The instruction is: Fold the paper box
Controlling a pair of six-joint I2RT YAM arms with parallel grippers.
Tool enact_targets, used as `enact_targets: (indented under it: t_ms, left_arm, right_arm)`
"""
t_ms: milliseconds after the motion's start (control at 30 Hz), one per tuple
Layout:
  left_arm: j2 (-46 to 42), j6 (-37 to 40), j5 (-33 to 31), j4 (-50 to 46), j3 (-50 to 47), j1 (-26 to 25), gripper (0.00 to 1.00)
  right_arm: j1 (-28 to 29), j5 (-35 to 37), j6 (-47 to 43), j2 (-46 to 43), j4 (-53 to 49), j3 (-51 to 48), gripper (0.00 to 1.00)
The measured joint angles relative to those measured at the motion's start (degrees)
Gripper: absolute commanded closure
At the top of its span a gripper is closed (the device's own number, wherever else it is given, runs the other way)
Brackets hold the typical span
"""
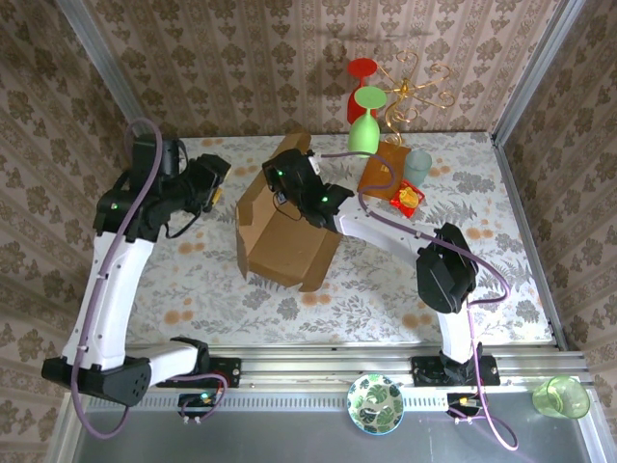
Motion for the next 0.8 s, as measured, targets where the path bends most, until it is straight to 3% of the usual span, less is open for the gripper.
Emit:
enact_targets:
  t_ms: [267,400,600,700,800]
  left_arm:
    - [-0.46,20.74,-7.06,-13.33,-3.45,-7.96,0.38]
    - [0.46,25.92,-10.56,-15.21,-6.75,-12.33,0.35]
    - [0.92,29.42,-13.99,-15.17,-7.41,-13.86,0.35]
    - [2.56,30.53,-16.0,-15.21,-7.41,-14.49,0.47]
    - [4.26,31.85,-18.12,-15.21,-7.41,-14.8,0.73]
  right_arm:
    - [-0.24,0.0,0.0,0.02,-0.5,0.28,1.0]
    - [-0.24,-0.02,0.0,0.02,-0.63,0.92,1.0]
    - [-0.31,-0.07,0.0,0.0,-1.42,0.96,1.0]
    - [-0.42,-0.15,0.0,0.02,-1.9,0.96,1.0]
    - [-0.57,-0.17,0.0,0.0,-1.97,0.96,1.0]
